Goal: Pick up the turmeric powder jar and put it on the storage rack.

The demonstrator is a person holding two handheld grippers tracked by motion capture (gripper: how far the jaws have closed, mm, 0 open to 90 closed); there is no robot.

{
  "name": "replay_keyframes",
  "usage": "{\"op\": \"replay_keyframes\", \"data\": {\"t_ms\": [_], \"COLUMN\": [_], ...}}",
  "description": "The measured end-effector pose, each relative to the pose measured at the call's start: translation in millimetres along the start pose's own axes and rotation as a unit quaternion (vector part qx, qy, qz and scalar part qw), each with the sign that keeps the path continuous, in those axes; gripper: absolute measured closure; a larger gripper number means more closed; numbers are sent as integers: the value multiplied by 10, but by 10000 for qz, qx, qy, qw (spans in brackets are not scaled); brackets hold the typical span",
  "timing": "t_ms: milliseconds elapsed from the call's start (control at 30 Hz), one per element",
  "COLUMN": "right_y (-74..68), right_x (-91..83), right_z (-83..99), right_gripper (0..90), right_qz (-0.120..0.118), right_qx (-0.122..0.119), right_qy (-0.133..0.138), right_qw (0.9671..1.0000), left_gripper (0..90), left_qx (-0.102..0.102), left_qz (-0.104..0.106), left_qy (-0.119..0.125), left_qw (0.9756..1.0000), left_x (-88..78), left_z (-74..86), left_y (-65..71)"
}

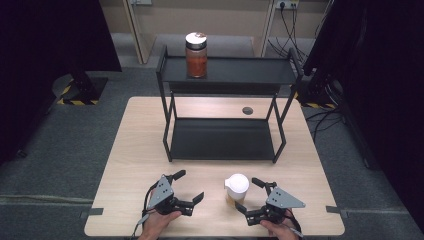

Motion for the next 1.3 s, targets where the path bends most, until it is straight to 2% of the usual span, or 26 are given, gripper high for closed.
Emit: {"op": "replay_keyframes", "data": {"t_ms": [400, 567, 867, 1033, 1300], "right_y": [-21, -10, 2, -3, -19], "right_x": [102, 193, 231, 259, 260], "right_z": [-58, -82, -83, -75, -88], "right_gripper": [16, 85, 211, 291, 308], "right_qz": [-85, -93, -82, -62, -26], "right_qx": [-116, -224, -293, -247, -287], "right_qy": [-64, -184, -323, -387, -404], "right_qw": [9999, 9995, 9990, 9989, 9988], "left_gripper": [3, 3, 3, 3, 3], "left_qx": [-6, -4, 10, -6, -5], "left_qz": [-16, -14, 7, -18, -24], "left_qy": [21, 17, -2, 4, 5], "left_qw": [10000, 10000, 10000, 10000, 10000], "left_x": [-7, -8, 1, -6, -8], "left_z": [-3, -1, 6, 6, 7], "left_y": [-6, -6, 7, -5, -10]}}
Point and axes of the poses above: each handheld gripper's, and its own axes: x roughly forward along the jaws, z roughly out of its underside, y roughly to its right, the point moved 6 cm from there along x, roughly forward along the jaws, and after that the axes turned 10 degrees about -x, right-handed, at the moved point
